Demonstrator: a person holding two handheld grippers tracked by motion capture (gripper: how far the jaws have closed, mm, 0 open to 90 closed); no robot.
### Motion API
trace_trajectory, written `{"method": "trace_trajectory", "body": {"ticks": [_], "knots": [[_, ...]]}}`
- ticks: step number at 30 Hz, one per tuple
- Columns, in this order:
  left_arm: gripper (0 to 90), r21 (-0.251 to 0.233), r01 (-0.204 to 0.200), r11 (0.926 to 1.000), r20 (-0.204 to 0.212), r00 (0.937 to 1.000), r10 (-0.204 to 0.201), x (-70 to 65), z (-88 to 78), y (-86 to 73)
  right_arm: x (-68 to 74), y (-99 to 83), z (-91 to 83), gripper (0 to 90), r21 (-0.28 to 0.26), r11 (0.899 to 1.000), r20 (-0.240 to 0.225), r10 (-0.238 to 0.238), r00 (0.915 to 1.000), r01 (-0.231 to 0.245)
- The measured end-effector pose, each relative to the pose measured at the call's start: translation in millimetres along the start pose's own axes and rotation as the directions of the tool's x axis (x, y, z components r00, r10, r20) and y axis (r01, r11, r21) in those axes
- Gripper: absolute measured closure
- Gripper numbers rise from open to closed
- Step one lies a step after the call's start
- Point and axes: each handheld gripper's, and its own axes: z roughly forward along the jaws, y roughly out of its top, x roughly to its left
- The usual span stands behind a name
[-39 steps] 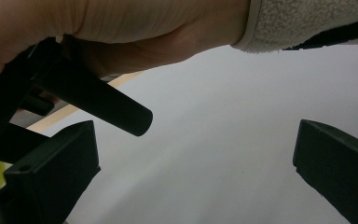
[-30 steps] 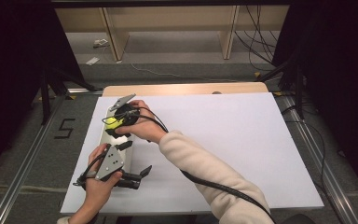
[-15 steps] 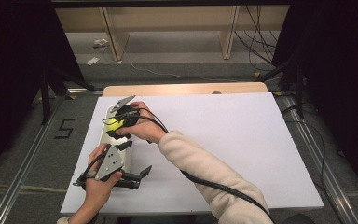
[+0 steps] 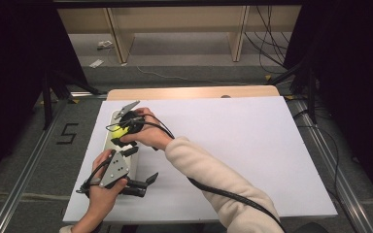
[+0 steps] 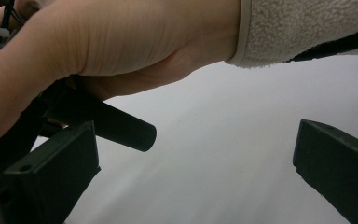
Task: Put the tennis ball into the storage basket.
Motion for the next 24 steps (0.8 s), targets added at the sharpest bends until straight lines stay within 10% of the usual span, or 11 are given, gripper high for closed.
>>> {"method": "trace_trajectory", "body": {"ticks": [24], "knots": [[0.0, 0.000, 0.000, 1.0000, 0.001, 1.0000, 0.000, 0.0, -0.1, 0.0, 0.8, -3.3, 6.8, 25.3, 0.019, 1.000, -0.006, -0.008, 1.0000, 0.008]]}}
